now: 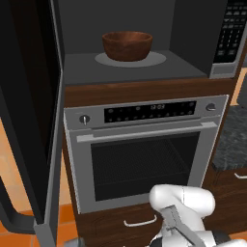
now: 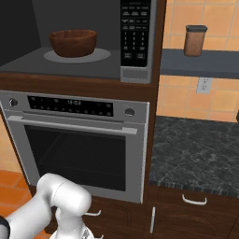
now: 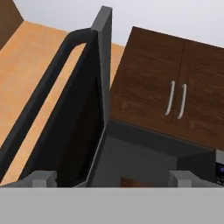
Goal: Open the microwave, place the bowl with waffle inside the microwave, then close the microwave door and turn it on.
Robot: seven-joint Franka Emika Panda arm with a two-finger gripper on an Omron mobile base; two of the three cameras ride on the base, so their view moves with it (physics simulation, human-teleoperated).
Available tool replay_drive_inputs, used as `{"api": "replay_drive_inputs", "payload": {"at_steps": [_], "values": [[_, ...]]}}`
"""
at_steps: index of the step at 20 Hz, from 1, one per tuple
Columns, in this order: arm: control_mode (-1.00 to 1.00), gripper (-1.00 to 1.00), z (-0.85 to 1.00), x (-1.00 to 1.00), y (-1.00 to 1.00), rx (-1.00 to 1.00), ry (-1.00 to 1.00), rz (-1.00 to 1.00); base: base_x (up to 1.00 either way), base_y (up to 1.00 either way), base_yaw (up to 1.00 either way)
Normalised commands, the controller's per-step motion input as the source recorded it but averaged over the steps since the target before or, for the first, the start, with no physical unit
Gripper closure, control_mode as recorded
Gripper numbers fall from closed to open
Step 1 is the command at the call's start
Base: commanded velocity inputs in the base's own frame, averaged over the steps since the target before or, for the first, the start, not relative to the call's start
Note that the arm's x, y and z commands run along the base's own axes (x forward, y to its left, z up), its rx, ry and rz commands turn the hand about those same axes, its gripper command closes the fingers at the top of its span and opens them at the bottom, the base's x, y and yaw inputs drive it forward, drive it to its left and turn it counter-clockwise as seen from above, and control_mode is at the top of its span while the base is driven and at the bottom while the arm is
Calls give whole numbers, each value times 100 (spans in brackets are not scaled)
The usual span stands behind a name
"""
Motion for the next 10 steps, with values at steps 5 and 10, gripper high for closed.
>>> {"api": "replay_drive_inputs", "payload": {"at_steps": [5, 10], "values": [[-100, -100, -1, -1, 33, 0, 7, -11, 0, 0, 0], [-100, -100, -12, -24, 27, 0, 4, -18, 0, 0, 0]]}}
